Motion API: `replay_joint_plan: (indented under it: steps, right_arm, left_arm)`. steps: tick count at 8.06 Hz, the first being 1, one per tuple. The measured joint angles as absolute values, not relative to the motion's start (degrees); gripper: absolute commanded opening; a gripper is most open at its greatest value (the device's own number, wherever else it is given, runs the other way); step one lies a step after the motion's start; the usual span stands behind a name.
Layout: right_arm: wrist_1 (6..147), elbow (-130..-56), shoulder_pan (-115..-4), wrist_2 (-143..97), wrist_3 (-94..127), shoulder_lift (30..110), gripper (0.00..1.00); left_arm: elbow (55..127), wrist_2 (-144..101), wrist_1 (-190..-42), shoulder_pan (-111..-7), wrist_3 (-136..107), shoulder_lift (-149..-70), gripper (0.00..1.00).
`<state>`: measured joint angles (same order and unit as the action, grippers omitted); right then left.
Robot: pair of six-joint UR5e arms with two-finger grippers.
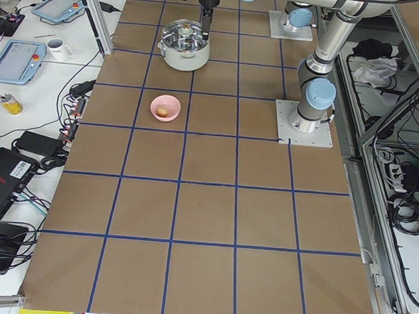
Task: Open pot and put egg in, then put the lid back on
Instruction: 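Lower the right gripper to the lid knob while the left approaches the bowl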
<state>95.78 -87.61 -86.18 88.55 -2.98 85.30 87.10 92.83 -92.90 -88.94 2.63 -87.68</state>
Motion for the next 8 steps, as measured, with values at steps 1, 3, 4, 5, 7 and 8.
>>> replay_joint_plan:
  steps: [1,3,4,5,7,8]
  right_arm:
    - [95.83,-88.11,-86.20,88.55,-2.98,85.33,1.00]
    - [95.82,-88.63,-86.22,88.41,-2.99,85.33,1.00]
    - [95.83,-88.72,-86.22,88.69,-2.99,85.29,1.00]
    - [95.90,-88.74,-86.19,88.64,-2.99,85.17,1.00]
    - [96.08,-88.76,-86.08,88.74,-2.69,85.02,1.00]
    - [95.96,-88.77,-86.06,88.68,-2.29,85.01,1.00]
  left_arm:
    - [87.10,92.82,-92.90,-88.91,2.59,-87.70,1.00]
    - [87.10,92.90,-92.83,-88.48,2.58,-87.87,1.00]
    - [87.07,92.94,-92.44,-88.27,2.54,-88.13,1.00]
    - [87.04,92.92,-90.39,-87.82,2.50,-88.68,1.00]
    - [87.02,92.52,-86.18,-85.64,2.49,-90.38,1.00]
    - [87.02,91.06,-85.39,-84.06,2.46,-91.57,1.00]
